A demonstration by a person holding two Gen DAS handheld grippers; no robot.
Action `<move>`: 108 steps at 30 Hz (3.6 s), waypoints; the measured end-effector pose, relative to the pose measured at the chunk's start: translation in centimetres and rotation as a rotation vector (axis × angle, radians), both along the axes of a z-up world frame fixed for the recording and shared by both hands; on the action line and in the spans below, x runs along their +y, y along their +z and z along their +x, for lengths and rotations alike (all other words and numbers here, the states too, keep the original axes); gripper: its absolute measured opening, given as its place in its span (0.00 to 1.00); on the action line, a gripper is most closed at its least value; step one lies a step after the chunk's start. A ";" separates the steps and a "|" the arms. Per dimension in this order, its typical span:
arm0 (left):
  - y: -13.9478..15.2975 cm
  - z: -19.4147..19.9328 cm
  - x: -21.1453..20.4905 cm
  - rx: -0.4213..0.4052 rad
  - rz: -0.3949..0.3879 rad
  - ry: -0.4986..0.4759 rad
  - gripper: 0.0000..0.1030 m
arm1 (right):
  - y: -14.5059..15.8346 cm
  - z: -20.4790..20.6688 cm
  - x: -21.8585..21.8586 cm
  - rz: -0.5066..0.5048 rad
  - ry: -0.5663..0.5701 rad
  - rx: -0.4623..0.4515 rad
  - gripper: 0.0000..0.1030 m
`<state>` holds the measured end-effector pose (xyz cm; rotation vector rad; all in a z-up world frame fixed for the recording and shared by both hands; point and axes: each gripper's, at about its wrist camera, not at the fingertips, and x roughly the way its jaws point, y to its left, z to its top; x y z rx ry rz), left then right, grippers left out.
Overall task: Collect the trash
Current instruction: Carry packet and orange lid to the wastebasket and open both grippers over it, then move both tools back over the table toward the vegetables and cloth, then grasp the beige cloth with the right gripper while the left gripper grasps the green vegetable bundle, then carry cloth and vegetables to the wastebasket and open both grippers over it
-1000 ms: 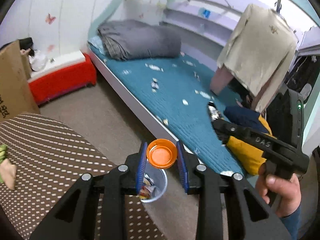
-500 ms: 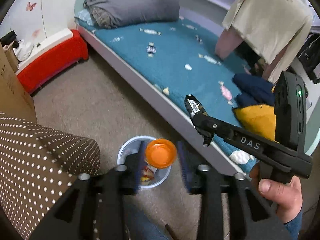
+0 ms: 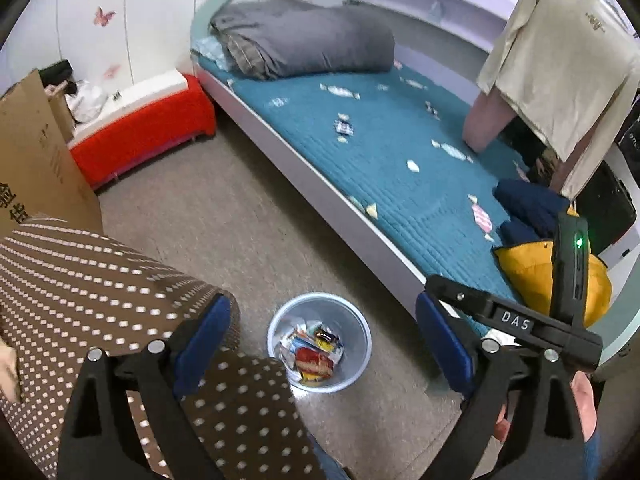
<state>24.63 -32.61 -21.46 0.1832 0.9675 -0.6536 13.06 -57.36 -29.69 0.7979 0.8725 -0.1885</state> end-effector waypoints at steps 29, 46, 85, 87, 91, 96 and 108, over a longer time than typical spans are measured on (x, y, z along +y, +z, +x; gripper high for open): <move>8.6 -5.1 16.0 -0.251 -0.093 0.207 0.92 | 13.9 0.9 14.6 -0.218 0.233 -0.196 0.94; 4.9 -3.5 33.1 -0.195 -0.082 0.587 0.92 | 12.6 8.3 31.9 -0.341 0.595 -0.165 0.94; -1.4 9.8 32.1 -0.063 -0.030 0.574 0.49 | 9.8 11.1 32.1 -0.372 0.683 -0.224 0.26; -1.0 9.6 31.7 -0.062 -0.040 0.547 0.26 | 9.8 10.5 31.4 -0.364 0.667 -0.225 0.26; 0.2 7.4 31.2 -0.078 -0.060 0.515 0.16 | 10.4 9.5 29.9 -0.346 0.632 -0.237 0.26; 2.2 3.7 30.9 -0.123 -0.096 0.472 0.15 | 11.8 8.1 28.4 -0.335 0.595 -0.267 0.26; 8.6 -4.2 25.1 -0.237 -0.175 0.322 0.15 | 15.9 3.0 22.8 -0.348 0.482 -0.355 0.26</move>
